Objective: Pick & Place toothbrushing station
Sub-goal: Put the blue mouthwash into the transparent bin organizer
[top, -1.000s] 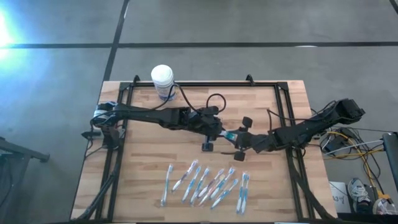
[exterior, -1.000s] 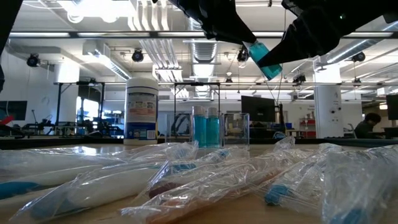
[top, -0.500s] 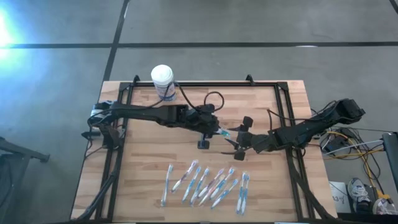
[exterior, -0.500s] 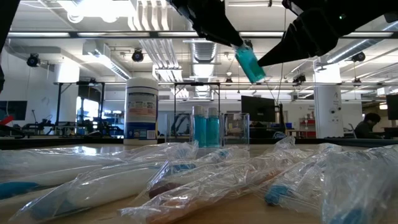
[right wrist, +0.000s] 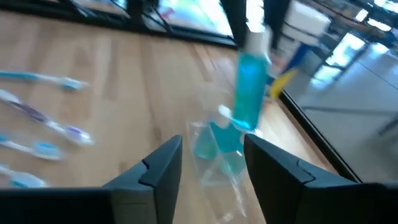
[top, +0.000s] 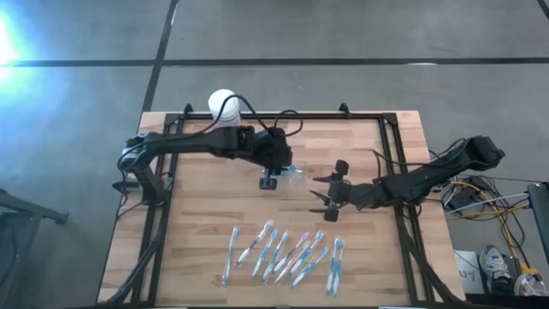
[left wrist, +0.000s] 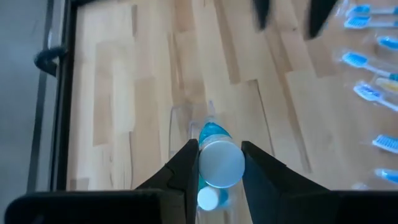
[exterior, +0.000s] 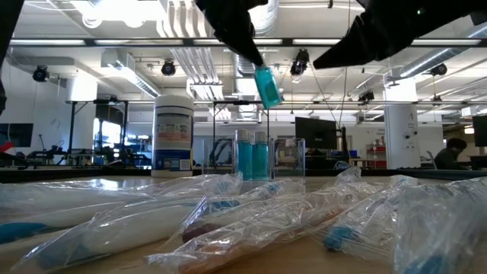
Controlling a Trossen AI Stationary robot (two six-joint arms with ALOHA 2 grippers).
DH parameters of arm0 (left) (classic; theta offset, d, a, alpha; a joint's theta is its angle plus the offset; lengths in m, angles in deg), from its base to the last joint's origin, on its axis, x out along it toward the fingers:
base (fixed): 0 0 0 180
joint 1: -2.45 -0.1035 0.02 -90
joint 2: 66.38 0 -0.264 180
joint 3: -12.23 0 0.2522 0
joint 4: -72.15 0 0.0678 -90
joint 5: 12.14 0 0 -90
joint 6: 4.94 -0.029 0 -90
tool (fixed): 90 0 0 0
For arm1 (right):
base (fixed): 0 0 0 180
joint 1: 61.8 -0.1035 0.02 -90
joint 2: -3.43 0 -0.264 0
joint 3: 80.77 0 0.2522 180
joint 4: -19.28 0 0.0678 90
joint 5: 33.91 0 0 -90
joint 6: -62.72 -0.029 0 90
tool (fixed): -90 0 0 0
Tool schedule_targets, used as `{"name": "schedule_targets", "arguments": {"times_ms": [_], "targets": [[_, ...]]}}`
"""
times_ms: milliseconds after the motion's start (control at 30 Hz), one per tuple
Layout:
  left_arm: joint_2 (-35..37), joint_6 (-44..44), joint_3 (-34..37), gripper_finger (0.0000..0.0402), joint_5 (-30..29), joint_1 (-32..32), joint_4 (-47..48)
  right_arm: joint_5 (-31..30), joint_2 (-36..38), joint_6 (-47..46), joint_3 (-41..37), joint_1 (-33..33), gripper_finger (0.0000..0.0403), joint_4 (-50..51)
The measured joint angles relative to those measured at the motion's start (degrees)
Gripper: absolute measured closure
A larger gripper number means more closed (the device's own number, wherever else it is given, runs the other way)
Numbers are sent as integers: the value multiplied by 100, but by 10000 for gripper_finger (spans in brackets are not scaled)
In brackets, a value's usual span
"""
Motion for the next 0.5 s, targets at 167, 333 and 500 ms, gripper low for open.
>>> {"name": "schedule_targets", "arguments": {"times_ms": [167, 333, 500], "targets": [[-15, -4, 15, 307, 27, -135, 118, 723, 283, 74, -139, -128, 300, -422], [-15, 23, 89, 307, 45, -185, 120, 763, 533, 182, -204, -301, 381, -487], [-142, 52, 105, 307, 57, -216, 167, 733, 695, 209, -321, -329, 390, -494]]}}
